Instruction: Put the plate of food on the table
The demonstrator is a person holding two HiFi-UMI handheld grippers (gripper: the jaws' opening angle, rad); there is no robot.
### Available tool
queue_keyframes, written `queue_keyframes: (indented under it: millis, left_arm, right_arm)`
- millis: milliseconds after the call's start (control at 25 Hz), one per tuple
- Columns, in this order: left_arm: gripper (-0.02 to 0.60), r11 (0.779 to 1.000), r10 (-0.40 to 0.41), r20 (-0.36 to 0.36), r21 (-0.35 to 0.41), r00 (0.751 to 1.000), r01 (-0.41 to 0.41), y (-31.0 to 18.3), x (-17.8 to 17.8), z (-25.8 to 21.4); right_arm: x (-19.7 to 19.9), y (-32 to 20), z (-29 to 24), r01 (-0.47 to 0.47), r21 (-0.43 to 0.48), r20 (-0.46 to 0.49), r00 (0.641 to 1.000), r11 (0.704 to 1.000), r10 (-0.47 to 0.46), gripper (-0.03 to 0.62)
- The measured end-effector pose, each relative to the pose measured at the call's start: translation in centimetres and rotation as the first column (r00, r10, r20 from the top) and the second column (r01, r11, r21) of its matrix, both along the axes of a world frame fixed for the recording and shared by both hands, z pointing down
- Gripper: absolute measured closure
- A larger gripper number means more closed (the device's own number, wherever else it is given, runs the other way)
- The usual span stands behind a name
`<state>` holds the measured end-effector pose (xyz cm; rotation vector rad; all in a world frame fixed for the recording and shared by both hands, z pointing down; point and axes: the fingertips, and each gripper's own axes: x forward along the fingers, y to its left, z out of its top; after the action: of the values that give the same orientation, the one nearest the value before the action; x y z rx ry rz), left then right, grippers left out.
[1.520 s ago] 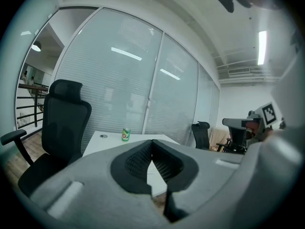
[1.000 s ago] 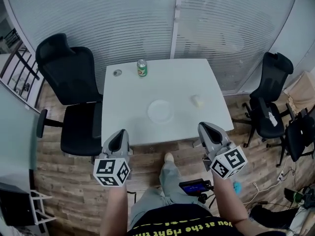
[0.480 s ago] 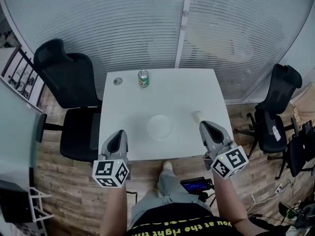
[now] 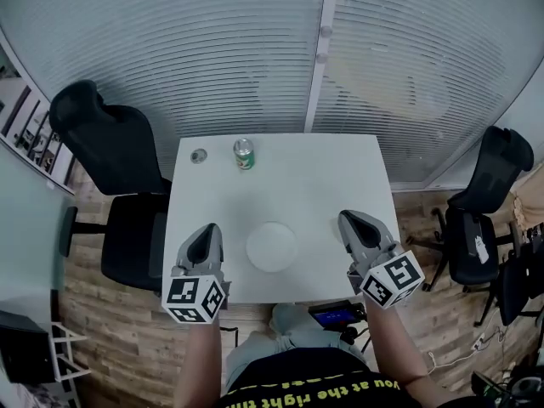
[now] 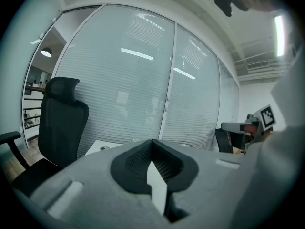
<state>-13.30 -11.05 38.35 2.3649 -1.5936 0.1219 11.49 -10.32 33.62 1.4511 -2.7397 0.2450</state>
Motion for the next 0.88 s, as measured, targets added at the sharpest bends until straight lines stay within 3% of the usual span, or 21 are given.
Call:
queue_keyframes:
  millis: [480,880]
  left_arm:
    - [0.581,0.999,-0.014,0.006,-0.038,1.000,0.014,-3.6,0.8,1.5]
    - [0.581,0.992,0.088,-0.003,-0.090,0.996,-0.088,-5.8,1.7,3.6]
  right_arm:
    - [2.2,-5.1,1.5,-0.013,-0.040,-0.007,1.000,0.999,0.013,0.588]
    - [2.2,-5.3,2.9,-0.086,-0.085,-0.025,0.996,0.993,0.084,0.588]
